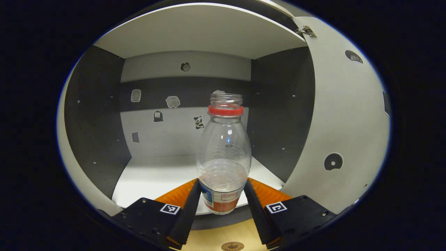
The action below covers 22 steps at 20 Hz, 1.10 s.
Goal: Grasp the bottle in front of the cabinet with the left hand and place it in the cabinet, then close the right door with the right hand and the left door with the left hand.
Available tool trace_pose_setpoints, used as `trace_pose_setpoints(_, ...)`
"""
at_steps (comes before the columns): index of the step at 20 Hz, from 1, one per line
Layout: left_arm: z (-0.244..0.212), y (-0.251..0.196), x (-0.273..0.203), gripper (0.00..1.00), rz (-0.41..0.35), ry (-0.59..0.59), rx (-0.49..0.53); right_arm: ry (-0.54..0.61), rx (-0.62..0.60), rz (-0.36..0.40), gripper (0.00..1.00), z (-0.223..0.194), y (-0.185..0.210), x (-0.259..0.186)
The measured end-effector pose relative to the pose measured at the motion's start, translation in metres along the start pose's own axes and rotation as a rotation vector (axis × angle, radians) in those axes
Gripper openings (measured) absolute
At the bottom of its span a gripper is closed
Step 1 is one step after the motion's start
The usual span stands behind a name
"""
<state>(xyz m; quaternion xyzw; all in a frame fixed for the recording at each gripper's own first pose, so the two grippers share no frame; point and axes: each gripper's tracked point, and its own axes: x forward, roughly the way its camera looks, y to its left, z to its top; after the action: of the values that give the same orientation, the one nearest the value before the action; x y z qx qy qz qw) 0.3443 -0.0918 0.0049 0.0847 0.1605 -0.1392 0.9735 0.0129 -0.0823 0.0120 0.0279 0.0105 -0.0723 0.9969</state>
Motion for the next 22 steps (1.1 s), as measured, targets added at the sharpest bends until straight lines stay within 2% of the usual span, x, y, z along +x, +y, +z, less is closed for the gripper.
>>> trace_pose_setpoints(5, 0.000, 0.003, 0.030, 0.75, 0.005, 0.044, 0.025, 0.015, 0.004, -0.004, 0.98, 0.000, -0.002, 0.006)
trace_pose_setpoints(8, 0.003, 0.003, 0.037, 0.75, 0.029, 0.030, 0.022, 0.014, -0.010, -0.006, 0.99, 0.000, -0.001, 0.006)
trace_pose_setpoints(12, -0.008, -0.003, 0.042, 0.76, 0.010, 0.065, -0.013, 0.018, -0.008, -0.012, 0.99, -0.003, -0.005, 0.007)
trace_pose_setpoints(19, -0.016, 0.003, 0.047, 0.76, 0.026, 0.086, -0.045, 0.010, -0.018, -0.014, 1.00, -0.003, -0.011, 0.000)
trace_pose_setpoints(22, -0.019, 0.003, 0.042, 0.83, 0.040, 0.094, -0.026, 0.010, -0.015, -0.010, 0.99, -0.003, -0.011, -0.005)
